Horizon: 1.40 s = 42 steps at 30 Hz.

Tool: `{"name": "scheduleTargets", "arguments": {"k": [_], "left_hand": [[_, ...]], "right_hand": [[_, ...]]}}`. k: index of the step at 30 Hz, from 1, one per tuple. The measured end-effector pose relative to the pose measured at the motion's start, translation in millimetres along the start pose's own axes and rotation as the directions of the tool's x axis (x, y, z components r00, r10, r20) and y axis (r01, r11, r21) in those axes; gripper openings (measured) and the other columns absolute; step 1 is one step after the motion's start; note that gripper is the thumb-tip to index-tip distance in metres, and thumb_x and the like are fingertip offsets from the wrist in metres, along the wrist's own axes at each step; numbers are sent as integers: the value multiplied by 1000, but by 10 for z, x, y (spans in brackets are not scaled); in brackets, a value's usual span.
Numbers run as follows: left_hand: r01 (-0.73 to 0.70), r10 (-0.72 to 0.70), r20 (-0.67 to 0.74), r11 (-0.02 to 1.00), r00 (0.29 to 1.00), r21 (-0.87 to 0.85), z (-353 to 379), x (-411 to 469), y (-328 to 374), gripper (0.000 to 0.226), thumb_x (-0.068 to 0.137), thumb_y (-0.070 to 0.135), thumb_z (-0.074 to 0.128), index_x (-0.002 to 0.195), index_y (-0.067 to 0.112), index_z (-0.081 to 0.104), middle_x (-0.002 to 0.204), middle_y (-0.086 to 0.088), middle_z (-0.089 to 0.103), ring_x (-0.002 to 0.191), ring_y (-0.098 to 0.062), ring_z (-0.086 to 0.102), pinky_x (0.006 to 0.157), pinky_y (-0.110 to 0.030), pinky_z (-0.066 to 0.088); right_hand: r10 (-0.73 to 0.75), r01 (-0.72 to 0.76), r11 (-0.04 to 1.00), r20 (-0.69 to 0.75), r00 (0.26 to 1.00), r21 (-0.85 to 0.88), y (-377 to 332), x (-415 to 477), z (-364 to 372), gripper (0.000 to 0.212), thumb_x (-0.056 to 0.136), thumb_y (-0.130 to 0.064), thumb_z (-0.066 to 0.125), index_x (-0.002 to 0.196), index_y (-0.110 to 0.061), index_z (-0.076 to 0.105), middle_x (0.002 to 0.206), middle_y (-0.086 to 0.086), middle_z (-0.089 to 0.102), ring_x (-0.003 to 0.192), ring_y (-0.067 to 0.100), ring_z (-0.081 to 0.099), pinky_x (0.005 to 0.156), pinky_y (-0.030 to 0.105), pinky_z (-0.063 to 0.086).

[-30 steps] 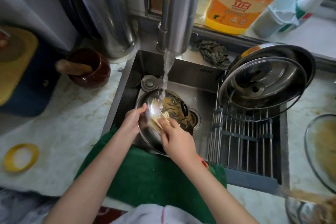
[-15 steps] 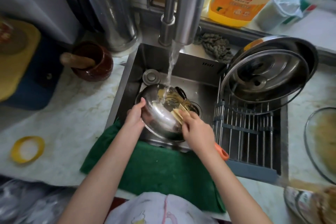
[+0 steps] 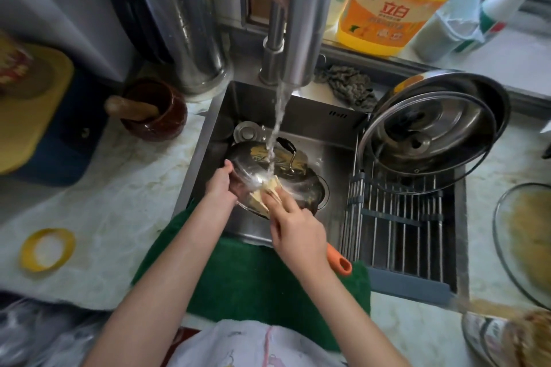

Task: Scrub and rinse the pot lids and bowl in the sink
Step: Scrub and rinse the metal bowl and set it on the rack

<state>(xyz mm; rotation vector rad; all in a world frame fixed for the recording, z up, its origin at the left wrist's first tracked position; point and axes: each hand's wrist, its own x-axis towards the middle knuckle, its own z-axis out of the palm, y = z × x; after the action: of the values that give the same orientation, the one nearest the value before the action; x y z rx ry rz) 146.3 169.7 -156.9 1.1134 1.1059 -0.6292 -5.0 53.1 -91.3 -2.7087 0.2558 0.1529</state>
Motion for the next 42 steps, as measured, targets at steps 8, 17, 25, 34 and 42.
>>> {"name": "scheduleTargets", "arguments": {"k": [8,17,25,34,42], "left_hand": [[-14,14,19,1000,1000,-17,-36,-9,3,32,84,35,67,104,9,64,112,-13,67,95,-33,65,88,-52,51],[22,-23,-1,996,1000,-84,0,-82,-19,24,94,33,56,81,14,55,97,-7,61,88,-28,60,91,-52,48],[61,-62,-3,994,998,-90,-71,-77,-8,23,94,33,56,82,14,56,94,-8,62,90,-29,59,91,-51,48],[47,-44,44,995,998,-88,-191,-8,-35,34,86,38,65,104,10,63,103,-13,67,94,-32,65,82,-51,54],[-192,181,85,971,980,143,-159,-138,-167,38,92,32,60,109,-2,60,98,-18,68,75,-26,68,48,-28,54]], "right_hand": [[254,-254,966,-7,967,38,248,55,-10,53,91,-26,51,142,-38,41,144,-6,45,70,18,63,60,28,55],[398,-387,916,-127,909,104,256,131,-6,53,92,-26,52,142,-37,41,143,-5,47,67,17,60,56,24,50],[492,-466,846,-42,870,257,428,153,8,47,94,-26,50,140,-35,45,135,-10,52,81,25,65,70,35,55],[139,-147,986,103,985,82,127,155,-179,44,95,-33,44,139,-37,46,139,-10,47,86,17,64,71,29,53],[60,-79,988,143,988,131,-22,365,114,47,93,-34,46,140,-38,42,145,-6,44,91,23,67,76,36,56]]}}
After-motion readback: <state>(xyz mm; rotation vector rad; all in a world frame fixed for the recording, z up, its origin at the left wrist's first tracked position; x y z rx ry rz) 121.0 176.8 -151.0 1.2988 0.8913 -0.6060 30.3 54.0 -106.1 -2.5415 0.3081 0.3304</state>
